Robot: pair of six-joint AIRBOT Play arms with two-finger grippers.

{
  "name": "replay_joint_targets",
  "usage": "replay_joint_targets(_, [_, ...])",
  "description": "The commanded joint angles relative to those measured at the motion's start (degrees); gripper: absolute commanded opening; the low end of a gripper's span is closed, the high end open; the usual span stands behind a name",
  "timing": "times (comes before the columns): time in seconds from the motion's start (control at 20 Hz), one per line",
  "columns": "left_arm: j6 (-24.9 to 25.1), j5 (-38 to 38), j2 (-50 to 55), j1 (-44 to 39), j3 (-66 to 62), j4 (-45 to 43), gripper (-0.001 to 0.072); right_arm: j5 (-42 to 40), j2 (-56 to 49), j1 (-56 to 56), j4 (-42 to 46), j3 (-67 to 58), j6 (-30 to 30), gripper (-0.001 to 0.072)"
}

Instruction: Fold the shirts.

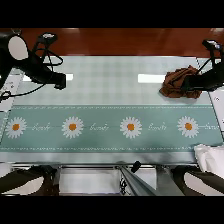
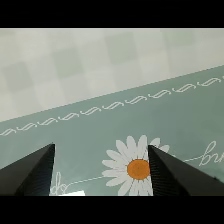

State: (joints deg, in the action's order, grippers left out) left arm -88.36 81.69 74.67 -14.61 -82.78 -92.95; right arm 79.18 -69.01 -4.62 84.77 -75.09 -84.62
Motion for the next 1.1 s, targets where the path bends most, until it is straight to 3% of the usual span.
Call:
replay_joint_targets(0.0, [0.0,0.0,0.0,0.0,0.0,0.0,0.0712,0.0,0.0,0.0,0.0,0.0,0.0,0.061])
replay_joint_targets(0.8, [0.0,-0.2,0.0,0.0,0.0,0.0,0.0712,-0.3,0.0,0.0,-0.2,0.0,0.0,0.061])
replay_joint_targets(1.05, [0.0,-8.2,1.2,0.0,0.0,0.0,0.0712,-5.8,0.0,0.0,-2.3,0.0,0.0,0.061])
